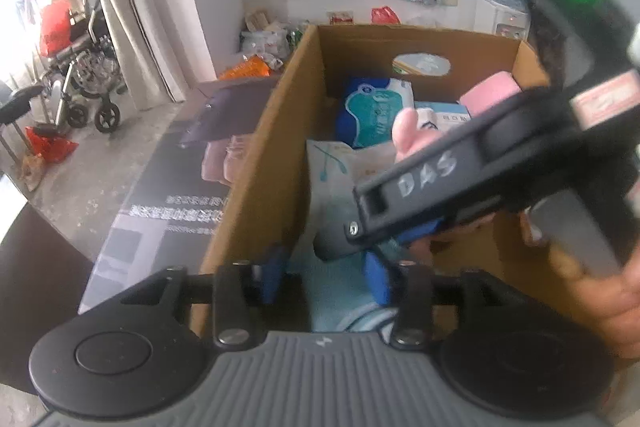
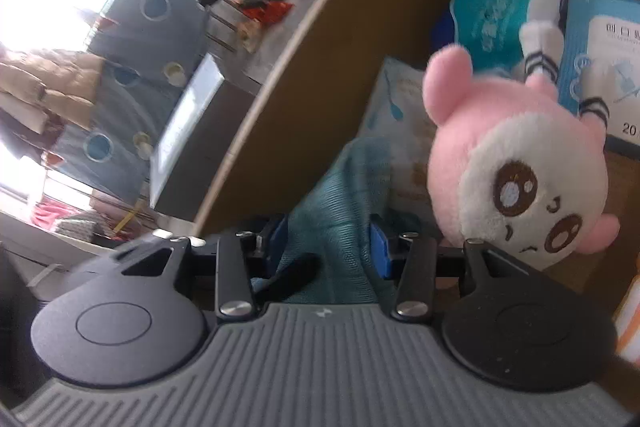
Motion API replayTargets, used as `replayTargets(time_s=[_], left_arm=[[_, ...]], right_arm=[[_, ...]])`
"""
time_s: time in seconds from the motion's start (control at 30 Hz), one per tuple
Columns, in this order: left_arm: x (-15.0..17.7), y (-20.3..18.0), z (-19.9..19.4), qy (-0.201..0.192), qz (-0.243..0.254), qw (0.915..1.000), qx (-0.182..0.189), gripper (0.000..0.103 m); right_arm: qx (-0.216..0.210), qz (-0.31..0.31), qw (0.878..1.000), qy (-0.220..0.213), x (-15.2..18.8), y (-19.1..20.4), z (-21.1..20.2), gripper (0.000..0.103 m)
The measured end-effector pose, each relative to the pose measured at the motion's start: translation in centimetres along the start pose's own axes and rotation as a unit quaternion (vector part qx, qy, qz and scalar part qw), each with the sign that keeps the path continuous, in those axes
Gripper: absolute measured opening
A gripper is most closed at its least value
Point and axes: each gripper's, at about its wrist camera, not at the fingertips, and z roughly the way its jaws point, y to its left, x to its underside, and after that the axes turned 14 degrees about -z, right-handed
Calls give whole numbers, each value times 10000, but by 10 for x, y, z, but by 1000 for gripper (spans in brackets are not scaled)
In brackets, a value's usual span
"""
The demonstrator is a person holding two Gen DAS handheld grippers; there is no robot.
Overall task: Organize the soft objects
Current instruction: 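Carry the blue towel with both grippers and lower it into the box, then open both grippers to release the towel and pull back from the box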
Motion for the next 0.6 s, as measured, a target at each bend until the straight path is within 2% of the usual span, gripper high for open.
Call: replayTargets(time_s=[0.07, 0.2, 0.27, 0.5, 0.6], left_arm=[[2, 0, -4, -35, 56, 10000, 29, 51], [7, -1, -6, -99, 143, 9998, -7, 58], [8, 0, -8, -126, 116, 9998, 30, 60], [14, -1, -30, -359, -87, 9990, 237, 69], [20, -9, -51, -667, -120, 9968, 421, 78]], right_arm=[[16, -15, 10000, 93, 1, 1, 7, 41], [41, -6, 9997, 258, -3, 5, 21, 44], [-19, 111, 9997, 205, -3, 4, 20, 45], [-527, 353, 9969, -466, 3, -1, -27, 56], [-859, 398, 9901, -1037, 17, 2, -67, 62]])
